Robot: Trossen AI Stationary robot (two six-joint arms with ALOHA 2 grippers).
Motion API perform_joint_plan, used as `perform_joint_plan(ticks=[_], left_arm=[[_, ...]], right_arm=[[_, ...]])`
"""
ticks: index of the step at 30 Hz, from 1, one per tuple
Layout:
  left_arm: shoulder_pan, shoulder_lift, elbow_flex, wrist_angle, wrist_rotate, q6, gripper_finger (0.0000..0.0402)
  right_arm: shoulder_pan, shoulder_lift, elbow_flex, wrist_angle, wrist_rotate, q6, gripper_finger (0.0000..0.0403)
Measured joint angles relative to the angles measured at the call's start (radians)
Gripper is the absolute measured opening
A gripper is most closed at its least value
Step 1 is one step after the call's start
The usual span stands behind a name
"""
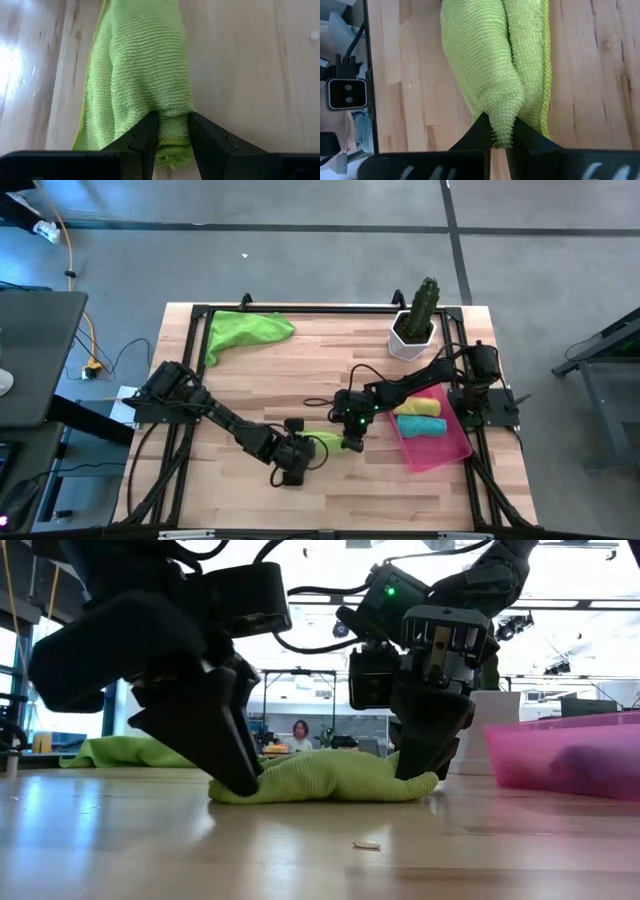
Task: Roll microfiber towels into tight, uniform cylinder then place into a basket
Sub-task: Roll the bottom light green microfiber towel
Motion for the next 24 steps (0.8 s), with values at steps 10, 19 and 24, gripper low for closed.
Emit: perform_joint_plan(ticks=[10,19,24], left_arm=[[0.010,-0.001,0.003,-0.021,0.067,-0.047,0.0105],[0.059,-0.005,0.006,-0.069,0.253,-0.043,0.0198],[0.089,-0.007,0.006,-0.059,0.344,-0.166,0.0208]], right_arm=[[0.000,0.000,0.000,0.002,0.003,0.000,0.0012],[0.000,0.000,0.000,0.006,0.005,-0.033,0.0012],[0.000,-0.002,0.000,0.005,0.021,-0.146,0.0017]])
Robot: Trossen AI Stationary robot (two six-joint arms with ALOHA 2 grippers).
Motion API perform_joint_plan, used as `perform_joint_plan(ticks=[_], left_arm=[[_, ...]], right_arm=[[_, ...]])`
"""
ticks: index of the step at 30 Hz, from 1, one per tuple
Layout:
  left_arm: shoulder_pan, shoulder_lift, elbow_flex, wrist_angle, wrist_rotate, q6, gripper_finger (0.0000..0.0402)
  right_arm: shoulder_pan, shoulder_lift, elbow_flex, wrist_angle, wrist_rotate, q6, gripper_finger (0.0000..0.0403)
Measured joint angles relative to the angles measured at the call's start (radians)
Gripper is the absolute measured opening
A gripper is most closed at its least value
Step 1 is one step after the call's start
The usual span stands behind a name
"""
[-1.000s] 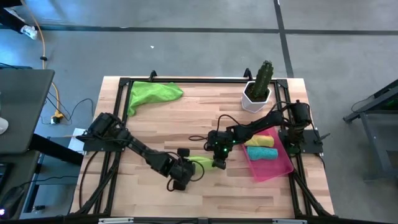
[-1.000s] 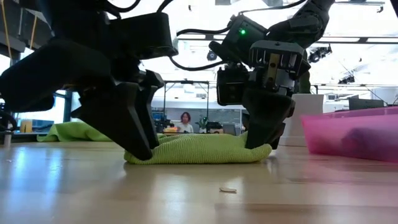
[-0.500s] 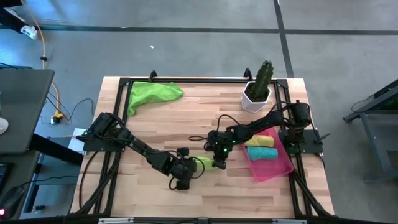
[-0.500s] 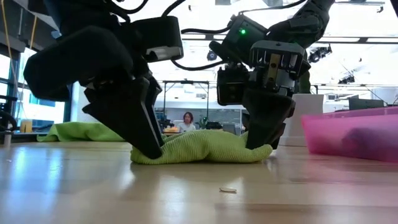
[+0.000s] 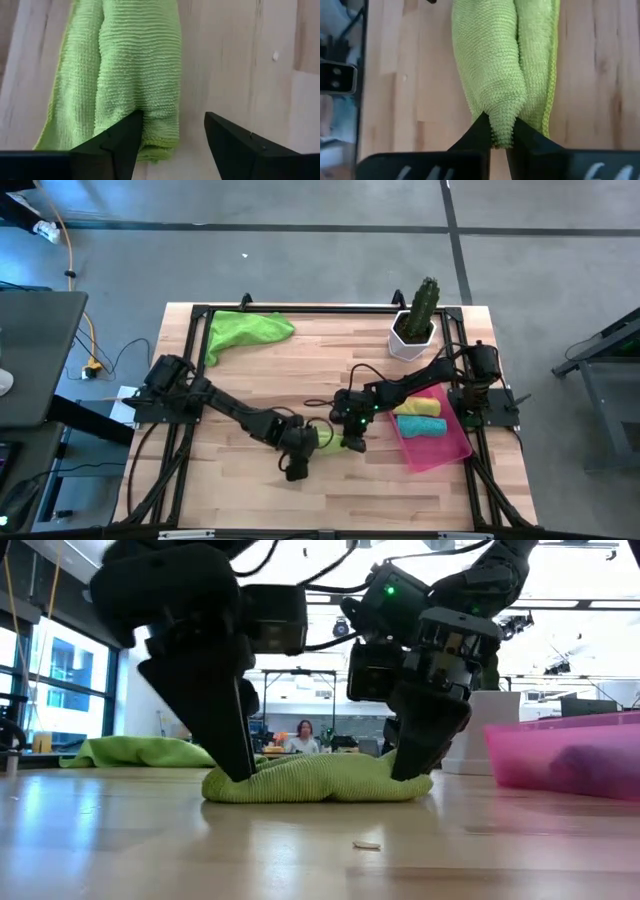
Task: Roll microfiber towels into tight, uniform cylinder then place into a basket
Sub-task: Roll the bottom light green microfiber towel
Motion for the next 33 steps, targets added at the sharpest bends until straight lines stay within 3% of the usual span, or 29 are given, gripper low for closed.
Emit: perform_joint_plan(ticks=[7,14,16,19,25,33], left_arm=[[0.018,0.000,-0.005,0.023,0.152,0.016,0.0184],[0.055,0.000,-0.012,0.038,0.237,-0.008,0.0177],[0.070,0.001,-0.013,0.042,0.260,-0.014,0.0177],[0.094,0.003,-0.015,0.050,0.307,-0.021,0.0177],[0.138,0.006,-0.017,0.060,0.374,-0.019,0.0176],[0.182,0.009,-0.018,0.080,0.467,-0.020,0.0174]], right_arm=[[0.001,-0.025,0.000,-0.017,0.029,-0.209,0.0108],[0.031,-0.186,0.000,-0.181,0.001,-0.418,0.0201],[0.079,-0.227,0.000,-0.188,0.098,-0.473,0.0210],[0.184,-0.239,0.000,-0.159,0.327,-0.559,0.0211],[0.338,-0.170,0.000,-0.071,0.692,-0.614,0.0198],[0.369,-0.036,0.000,0.072,0.797,-0.562,0.0185]])
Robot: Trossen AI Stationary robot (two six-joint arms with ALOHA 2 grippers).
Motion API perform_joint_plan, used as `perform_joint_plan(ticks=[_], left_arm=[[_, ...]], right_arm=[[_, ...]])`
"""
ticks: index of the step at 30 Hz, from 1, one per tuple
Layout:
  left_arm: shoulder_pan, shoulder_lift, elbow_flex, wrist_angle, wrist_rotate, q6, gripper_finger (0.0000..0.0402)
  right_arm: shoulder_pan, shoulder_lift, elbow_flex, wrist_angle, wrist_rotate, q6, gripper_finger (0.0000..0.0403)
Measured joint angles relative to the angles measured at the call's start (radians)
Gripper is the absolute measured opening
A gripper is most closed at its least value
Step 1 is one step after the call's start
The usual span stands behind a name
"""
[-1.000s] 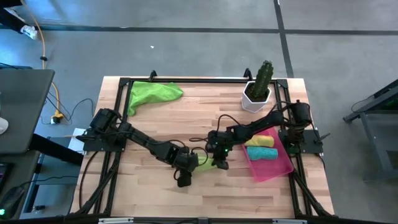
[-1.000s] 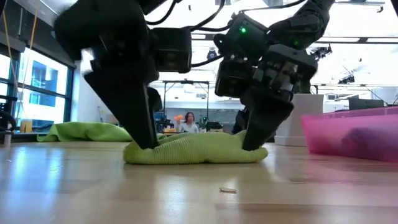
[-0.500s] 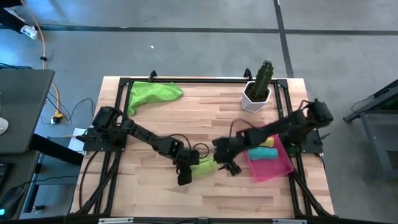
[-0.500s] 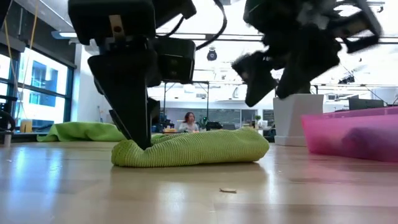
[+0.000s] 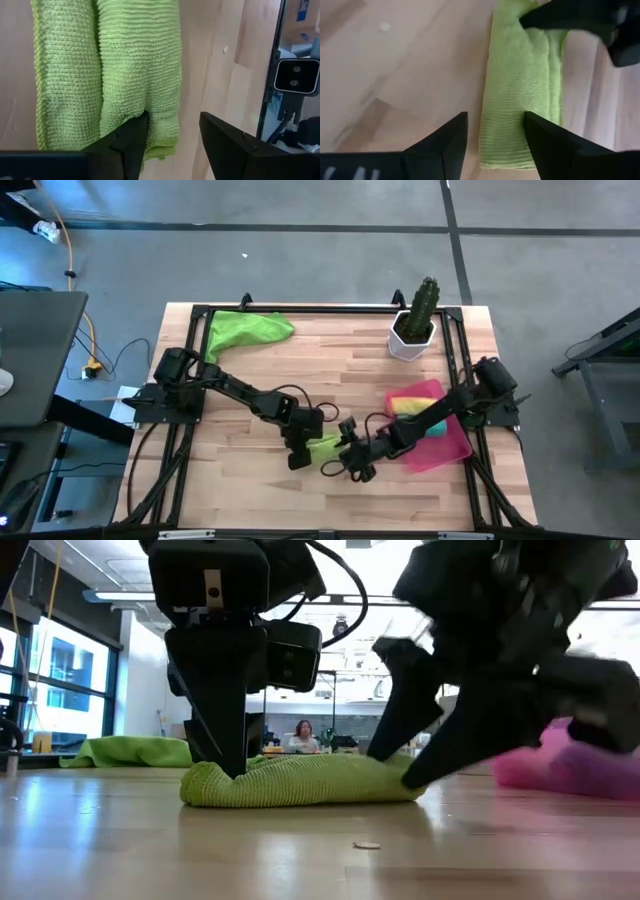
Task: Roll microfiber towels into tight, uniform cylinder then place into a basket
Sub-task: Roll the bottom light green microfiber towel
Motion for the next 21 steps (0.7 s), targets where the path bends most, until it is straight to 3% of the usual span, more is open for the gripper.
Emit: perform_joint_plan(ticks=[9,12,18,21], left_arm=[[0.005,0.003,0.000,0.020,0.072,0.005,0.0172],[0.005,0.003,0.000,0.021,0.084,0.006,0.0172],[0.012,0.000,0.000,0.015,0.086,0.054,0.0172],[0.021,-0.018,0.000,-0.013,0.074,0.087,0.0172]], right_arm=[[-0.007,0.065,0.003,0.046,0.065,0.088,0.0159],[-0.019,0.066,0.003,0.043,0.037,0.160,0.0125],[-0.037,0.065,0.004,0.023,-0.031,0.266,0.0018],[-0.052,0.065,0.004,0.020,-0.086,0.290,0.0014]])
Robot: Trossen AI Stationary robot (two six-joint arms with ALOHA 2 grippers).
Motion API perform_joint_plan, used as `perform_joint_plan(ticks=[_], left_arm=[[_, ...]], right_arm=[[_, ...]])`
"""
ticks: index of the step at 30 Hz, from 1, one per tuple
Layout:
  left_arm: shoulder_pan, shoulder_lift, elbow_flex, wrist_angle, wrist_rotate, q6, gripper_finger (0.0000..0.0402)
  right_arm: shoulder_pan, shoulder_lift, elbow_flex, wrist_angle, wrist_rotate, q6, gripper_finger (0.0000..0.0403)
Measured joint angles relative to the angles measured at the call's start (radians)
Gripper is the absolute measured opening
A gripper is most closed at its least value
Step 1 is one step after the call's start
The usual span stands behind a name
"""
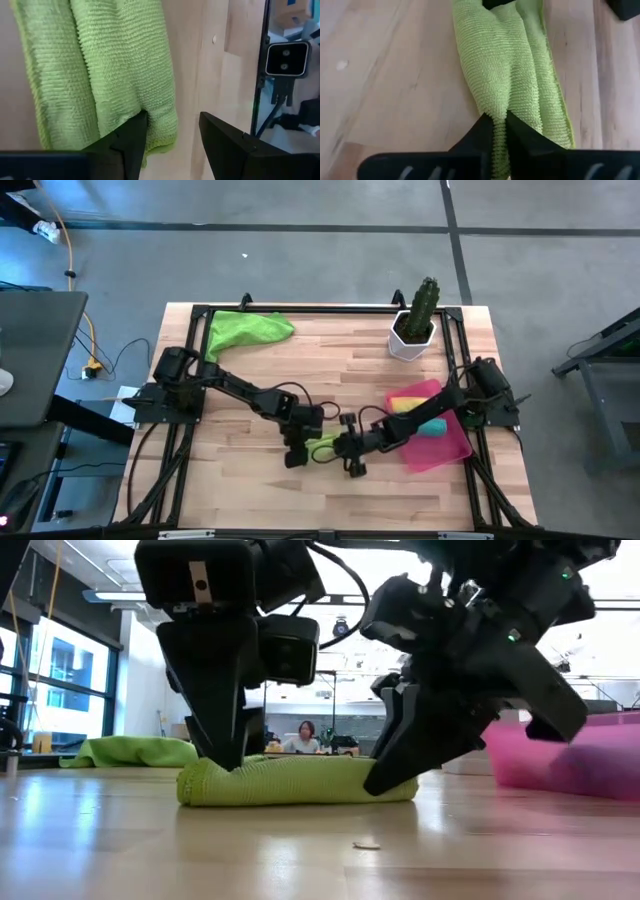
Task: Roll microfiber towels into tight, uniform cylinder then place into a basket
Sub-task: Roll the bottom light green microfiber towel
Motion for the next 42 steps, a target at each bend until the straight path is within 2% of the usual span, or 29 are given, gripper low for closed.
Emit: perform_joint_plan(ticks=[4,7,11,15,18,23,25,33,42], left_arm=[[0.011,-0.047,0.000,-0.092,-0.081,0.067,0.0172],[0.007,-0.101,0.000,-0.189,-0.197,0.111,0.0172],[-0.050,-0.148,0.000,-0.249,-0.354,0.118,0.0172],[-0.142,-0.155,0.001,-0.239,-0.481,0.143,0.0172],[-0.218,-0.155,0.001,-0.221,-0.615,0.171,0.0172],[-0.317,-0.155,0.001,-0.165,-0.906,0.191,0.0172],[-0.342,-0.154,0.001,-0.135,-0.982,0.209,0.0172],[-0.353,-0.117,0.004,-0.043,-0.998,0.242,0.0172],[-0.320,-0.018,0.002,-0.054,-1.035,0.260,0.0172]], right_arm=[[-0.036,0.001,0.000,0.006,-0.110,0.079,0.0009],[-0.077,0.001,-0.001,0.013,-0.224,0.130,0.0005],[-0.131,0.003,-0.002,0.036,-0.395,0.216,0.0003],[-0.190,0.006,-0.003,0.053,-0.563,0.336,0.0002],[-0.230,0.008,-0.006,0.055,-0.655,0.435,0.0002],[-0.288,0.010,-0.007,0.047,-0.769,0.584,0.0001],[-0.307,0.010,-0.007,0.043,-0.795,0.629,0.0001],[-0.357,0.010,-0.007,0.027,-0.855,0.815,0.0001],[-0.368,0.008,-0.006,0.002,-0.867,0.843,0.0001]])
